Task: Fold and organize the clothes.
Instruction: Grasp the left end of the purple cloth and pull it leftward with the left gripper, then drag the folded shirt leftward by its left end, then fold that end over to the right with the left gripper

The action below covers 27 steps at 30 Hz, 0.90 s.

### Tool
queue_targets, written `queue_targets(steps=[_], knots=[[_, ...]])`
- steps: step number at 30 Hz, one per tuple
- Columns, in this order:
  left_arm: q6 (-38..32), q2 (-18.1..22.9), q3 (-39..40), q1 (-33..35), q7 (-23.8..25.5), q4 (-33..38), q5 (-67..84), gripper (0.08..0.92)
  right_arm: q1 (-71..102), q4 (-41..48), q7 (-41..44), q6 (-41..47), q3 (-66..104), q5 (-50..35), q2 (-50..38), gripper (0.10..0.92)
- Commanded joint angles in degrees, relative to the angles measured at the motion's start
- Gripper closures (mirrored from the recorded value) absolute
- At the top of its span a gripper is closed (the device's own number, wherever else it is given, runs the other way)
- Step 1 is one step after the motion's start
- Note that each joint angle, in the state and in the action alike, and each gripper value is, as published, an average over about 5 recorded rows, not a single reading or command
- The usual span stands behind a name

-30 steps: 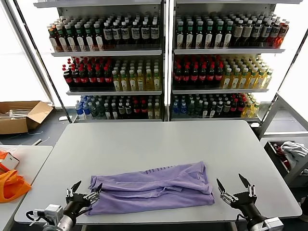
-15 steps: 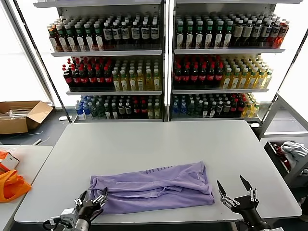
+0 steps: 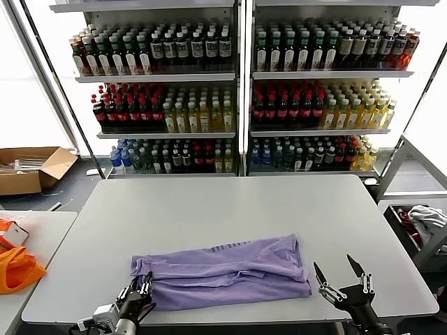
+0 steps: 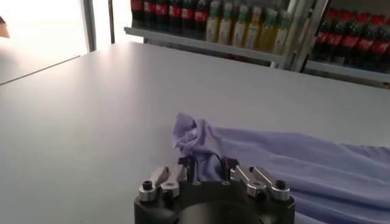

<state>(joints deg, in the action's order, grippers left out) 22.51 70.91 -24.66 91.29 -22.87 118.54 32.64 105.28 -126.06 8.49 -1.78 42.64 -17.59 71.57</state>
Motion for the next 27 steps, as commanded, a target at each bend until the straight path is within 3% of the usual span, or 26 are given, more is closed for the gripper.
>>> queue_targets(steps=[1, 8, 13, 20, 23, 27], knots=[[1.1, -0.7, -1.0, -0.7, -0.2, 0.1, 1.0, 0.709, 0.6, -0.3, 0.1, -0.5, 0.0, -0.1, 0.1, 0.203], [1.1, -4.0, -4.8, 0.7, 3.7, 4.3, 0.1, 0.879, 0.9, -0.3, 0.9, -0.2, 0.0, -0.1, 0.1, 0.203], [2.4, -9.1, -12.5, -0.3, 7.6, 3.5, 2.1, 0.895, 0.9, -0.9, 0.9, 0.1, -0.2, -0.6, 0.4, 0.203], [6.1, -20.1, -27.9, -3.4, 17.4, -5.7, 7.6, 0.895, 2.0, -1.5, 1.2, -0.2, 0.7, -1.2, -0.1, 0.203], [6.1, -24.9, -30.3, -4.9, 21.5, -10.2, 7.8, 0.895, 2.0, -1.5, 1.2, -0.2, 0.7, -1.2, -0.3, 0.203], [5.7, -29.0, -30.8, -9.8, 22.3, -13.4, 7.6, 0.895, 1.9, -2.1, 1.1, 0.0, 0.7, -1.2, -0.3, 0.203]])
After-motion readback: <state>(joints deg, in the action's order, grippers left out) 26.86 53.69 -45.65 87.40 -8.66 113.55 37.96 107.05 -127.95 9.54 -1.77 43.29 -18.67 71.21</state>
